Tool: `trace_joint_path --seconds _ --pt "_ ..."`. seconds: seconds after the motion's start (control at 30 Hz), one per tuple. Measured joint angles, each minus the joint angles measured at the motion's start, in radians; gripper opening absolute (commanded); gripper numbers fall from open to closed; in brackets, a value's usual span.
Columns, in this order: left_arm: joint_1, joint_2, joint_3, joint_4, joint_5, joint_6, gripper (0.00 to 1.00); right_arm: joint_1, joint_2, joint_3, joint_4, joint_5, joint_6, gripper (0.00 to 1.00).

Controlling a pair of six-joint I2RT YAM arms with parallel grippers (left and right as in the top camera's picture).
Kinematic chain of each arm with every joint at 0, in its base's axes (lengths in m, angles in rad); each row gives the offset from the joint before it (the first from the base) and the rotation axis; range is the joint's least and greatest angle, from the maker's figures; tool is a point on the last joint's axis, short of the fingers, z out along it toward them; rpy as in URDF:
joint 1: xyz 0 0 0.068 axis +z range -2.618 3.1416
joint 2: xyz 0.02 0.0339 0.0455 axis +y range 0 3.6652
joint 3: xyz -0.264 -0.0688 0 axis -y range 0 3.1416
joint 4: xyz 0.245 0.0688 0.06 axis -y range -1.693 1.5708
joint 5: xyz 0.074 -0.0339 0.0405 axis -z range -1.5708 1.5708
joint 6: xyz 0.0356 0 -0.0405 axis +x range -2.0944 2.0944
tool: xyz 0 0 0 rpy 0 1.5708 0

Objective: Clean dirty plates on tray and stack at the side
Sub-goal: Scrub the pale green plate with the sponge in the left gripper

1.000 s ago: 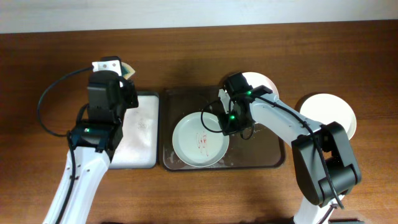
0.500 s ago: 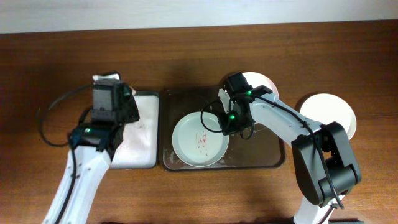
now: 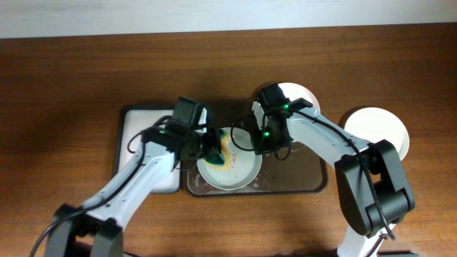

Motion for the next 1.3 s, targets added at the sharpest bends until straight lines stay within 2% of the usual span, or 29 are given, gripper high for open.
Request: trace_joint_path --seconds 0.07,0.17,0.23,0.37,0.47,0.8,1.0,1.1,1.17,1.3 --pt "-0.035 0.096 0.000 0.045 0.000 -0.098 0.00 0.000 0.000 0.000 -0.003 -0.001 0.114 0.04" --pt "-0.083 0.190 0.002 0.133 0.000 -0.167 0.00 0.000 0.000 0.000 -0.005 -0.013 0.233 0.04" --pt "-0.098 0.209 0.006 0.175 -0.014 -0.183 0.00 0.000 0.001 -0.002 -0.012 -0.008 0.263 0.04" --pt "-0.186 0.256 0.029 0.187 -0.210 -0.204 0.00 -0.003 0.005 -0.006 -0.047 -0.002 0.286 0.04" --pt "-0.206 0.273 0.045 0.174 -0.274 -0.208 0.00 -0.004 0.005 -0.006 -0.053 -0.003 0.294 0.04" --pt "-0.217 0.257 0.074 -0.012 -0.518 -0.211 0.00 0.003 0.005 -0.005 -0.080 0.000 0.294 0.04" --pt "-0.209 0.068 0.028 -0.043 -0.656 -0.211 0.00 0.006 0.005 -0.005 -0.095 0.006 0.293 0.04" --pt "-0.197 0.042 0.028 -0.048 -0.683 -0.211 0.00 0.006 0.005 -0.005 -0.098 0.009 0.292 0.04" --pt "-0.197 0.020 0.028 -0.042 -0.645 -0.211 0.00 0.006 0.005 -0.005 -0.098 0.010 0.292 0.08" --pt "-0.198 0.060 0.028 -0.024 -0.514 -0.336 0.00 0.006 0.005 -0.006 -0.103 0.028 0.292 0.09"
